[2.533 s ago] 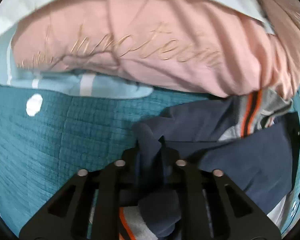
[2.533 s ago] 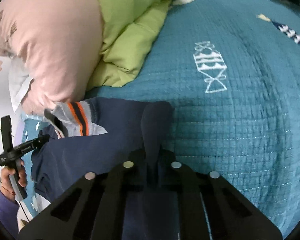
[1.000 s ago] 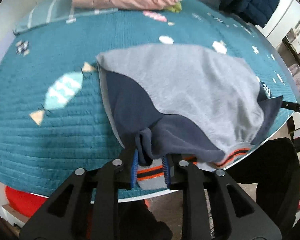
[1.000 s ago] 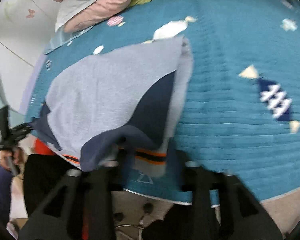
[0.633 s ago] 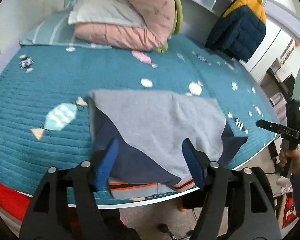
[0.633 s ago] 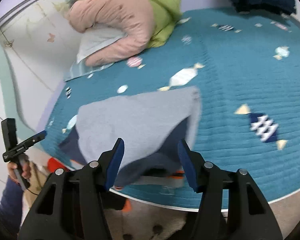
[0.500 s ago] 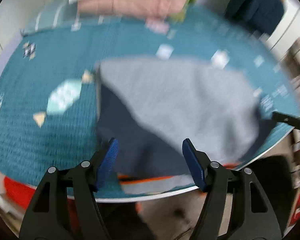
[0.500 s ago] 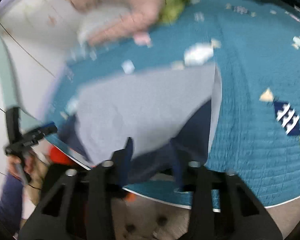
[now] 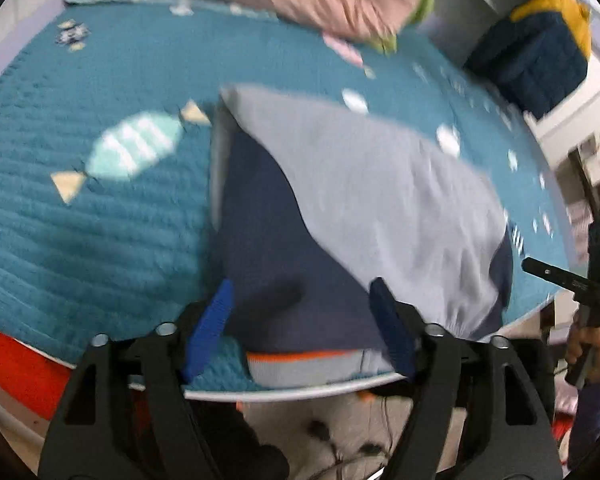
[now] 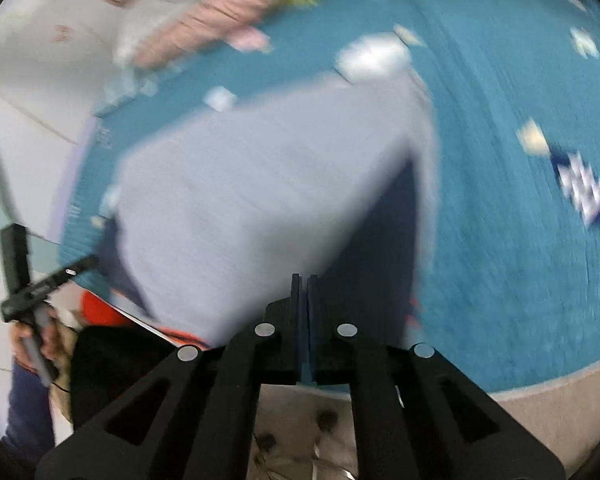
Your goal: Fold large clothes
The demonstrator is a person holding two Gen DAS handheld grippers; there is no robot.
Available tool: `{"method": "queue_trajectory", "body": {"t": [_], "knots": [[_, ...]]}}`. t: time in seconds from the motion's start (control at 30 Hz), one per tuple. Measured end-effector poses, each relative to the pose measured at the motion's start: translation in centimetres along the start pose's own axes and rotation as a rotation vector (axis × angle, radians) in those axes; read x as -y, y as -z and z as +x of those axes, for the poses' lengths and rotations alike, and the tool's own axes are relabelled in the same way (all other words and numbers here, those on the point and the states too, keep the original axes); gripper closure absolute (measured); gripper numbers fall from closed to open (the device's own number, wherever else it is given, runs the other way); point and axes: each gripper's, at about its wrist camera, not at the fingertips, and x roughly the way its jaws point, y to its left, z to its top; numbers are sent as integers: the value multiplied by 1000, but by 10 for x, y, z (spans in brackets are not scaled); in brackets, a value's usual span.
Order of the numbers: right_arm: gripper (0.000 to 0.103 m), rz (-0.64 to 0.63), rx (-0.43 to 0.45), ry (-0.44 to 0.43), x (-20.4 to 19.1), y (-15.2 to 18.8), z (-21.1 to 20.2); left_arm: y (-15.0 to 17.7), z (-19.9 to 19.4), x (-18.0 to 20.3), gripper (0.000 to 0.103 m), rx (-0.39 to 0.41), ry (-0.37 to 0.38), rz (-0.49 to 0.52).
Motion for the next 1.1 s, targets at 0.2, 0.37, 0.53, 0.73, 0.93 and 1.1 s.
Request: {"method": "queue_trajectory", "body": {"t": [0.2, 0.37, 0.53, 0.73, 0.93, 1.1], "knots": [[97, -32, 7, -92, -58, -62, 58, -9, 28, -34, 23, -22, -21, -172], [97, 41, -66, 5, -68, -96, 133, -7, 57, -38, 22, -82, -40, -169], [103, 136, -160, 23, -36, -92, 182, -14, 70, -34, 14, -99, -30, -163], [103, 97, -169, 17, -47, -46, 137, -11, 71, -30, 14, -93, -48, -151], [103, 138, -173, -21, -42, 25, 118, 1, 71, -27, 14, -122, -26, -181], [103, 170, -84, -69, -33, 35, 112, 3, 75, -18, 15, -142, -24, -204]]}}
